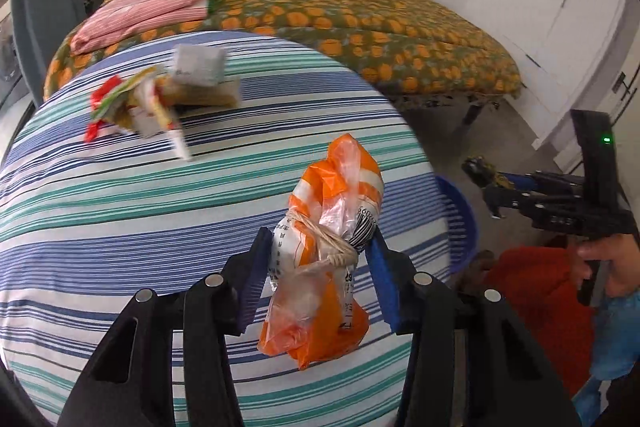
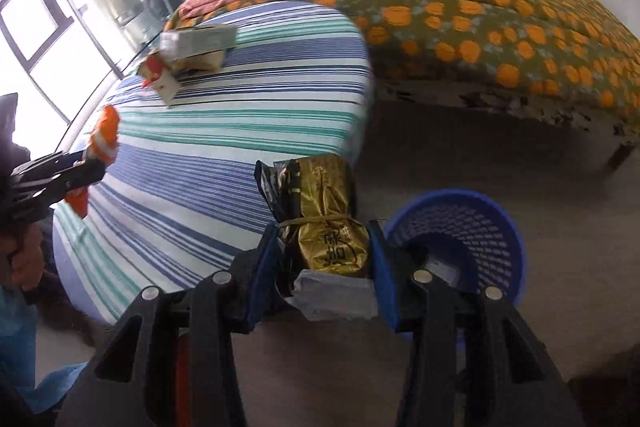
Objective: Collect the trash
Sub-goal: 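Carry the bag and gold packet over the blue wastebasket and open both tools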
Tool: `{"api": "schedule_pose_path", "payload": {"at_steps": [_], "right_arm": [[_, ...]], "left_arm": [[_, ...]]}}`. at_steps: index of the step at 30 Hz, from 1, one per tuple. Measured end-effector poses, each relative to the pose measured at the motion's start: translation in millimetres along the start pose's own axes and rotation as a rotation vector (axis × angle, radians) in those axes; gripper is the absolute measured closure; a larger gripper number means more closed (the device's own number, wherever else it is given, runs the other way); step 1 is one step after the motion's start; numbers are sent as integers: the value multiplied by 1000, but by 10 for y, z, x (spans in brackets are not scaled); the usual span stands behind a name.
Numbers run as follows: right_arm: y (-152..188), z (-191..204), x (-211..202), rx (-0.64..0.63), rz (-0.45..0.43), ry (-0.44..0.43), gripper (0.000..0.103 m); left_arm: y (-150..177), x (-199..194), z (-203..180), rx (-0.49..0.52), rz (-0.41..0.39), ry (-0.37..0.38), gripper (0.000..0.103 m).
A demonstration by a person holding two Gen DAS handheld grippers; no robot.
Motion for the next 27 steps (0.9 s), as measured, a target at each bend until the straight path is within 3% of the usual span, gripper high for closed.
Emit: {"api": "schedule_pose_path", "payload": {"at_steps": [5,10,14,20,22,27], "right_arm": [[125,-726,-42,95,-17,111,59],[247,-1342,73,211,-27,168,59],[317,-1689,123,309,-38,167,59],[392,-2040,259,414,-37,134,56],[440,-2135,293,457,-45,120,33],[467,-2250,220,508,-72,97,31]], "left_arm": [[-131,351,-1131,47,21,134,55],[-157,952,-1934,108,67,164,55],[-120,1502,-2146,131,113,140,55],[-49,2181,-2141,94,153,138,52],[-8,2414,-2087,68,172,143,30],[-28,2491,-1957,2,161,134,25]]}}
Point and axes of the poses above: each gripper's, at about its wrist camera, not at the fingertips, and x roughly the way its jaws point, z to its left, y to its underside, the point moved 4 cm from there along x, roughly the way its jaws point, and after that the axes turned 7 degrees about -z, right-handed, at the moved point
